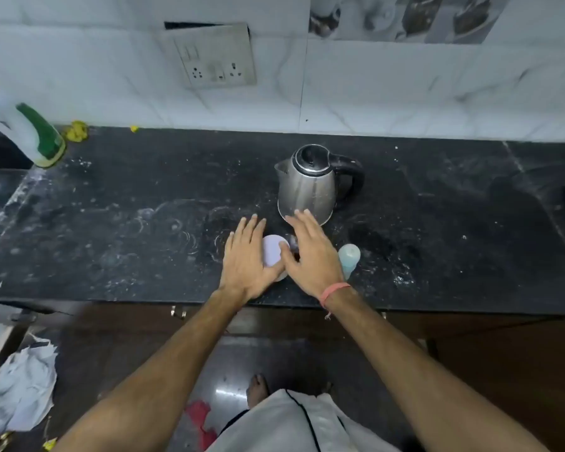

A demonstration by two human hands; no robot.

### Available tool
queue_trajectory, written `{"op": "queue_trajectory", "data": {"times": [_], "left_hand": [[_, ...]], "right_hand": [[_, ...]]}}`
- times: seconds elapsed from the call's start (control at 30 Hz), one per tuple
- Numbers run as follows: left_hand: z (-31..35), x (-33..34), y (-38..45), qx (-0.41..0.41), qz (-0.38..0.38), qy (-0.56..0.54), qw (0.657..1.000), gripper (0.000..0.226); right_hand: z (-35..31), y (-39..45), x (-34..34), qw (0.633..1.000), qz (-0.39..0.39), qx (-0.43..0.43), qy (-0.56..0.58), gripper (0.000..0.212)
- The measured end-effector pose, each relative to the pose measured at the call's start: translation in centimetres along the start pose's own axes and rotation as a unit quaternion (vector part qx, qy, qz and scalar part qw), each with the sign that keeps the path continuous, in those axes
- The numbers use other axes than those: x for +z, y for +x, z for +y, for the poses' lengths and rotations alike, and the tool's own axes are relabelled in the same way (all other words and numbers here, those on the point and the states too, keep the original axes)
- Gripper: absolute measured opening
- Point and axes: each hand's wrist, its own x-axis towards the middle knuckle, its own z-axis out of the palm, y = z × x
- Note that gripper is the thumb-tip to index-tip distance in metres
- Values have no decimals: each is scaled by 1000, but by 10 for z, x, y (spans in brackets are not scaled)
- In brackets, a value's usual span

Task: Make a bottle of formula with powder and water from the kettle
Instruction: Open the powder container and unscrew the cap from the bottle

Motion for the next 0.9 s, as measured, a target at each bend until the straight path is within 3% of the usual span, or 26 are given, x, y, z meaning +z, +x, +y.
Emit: {"op": "queue_trajectory", "data": {"times": [0.17,0.27,0.37,0.5,0.6,0.9], "left_hand": [[0,15,-15,-63,-11,-125,990,100],[-3,14,-13,-94,-11,-180,979,98],[-11,19,-14,-109,11,-207,972,79],[-17,23,-15,-87,28,-264,960,70],[-19,25,-14,-68,24,-286,955,70],[-28,24,-8,-44,16,-282,958,77]], "right_hand": [[-7,-15,22,996,-70,45,14,52],[-12,-21,28,997,-57,57,9,55],[-19,-20,31,996,-45,74,-22,64],[-24,0,27,985,-94,73,-123,90],[-26,13,27,974,-125,44,-183,83],[-22,28,20,972,-158,-18,-172,80]]}}
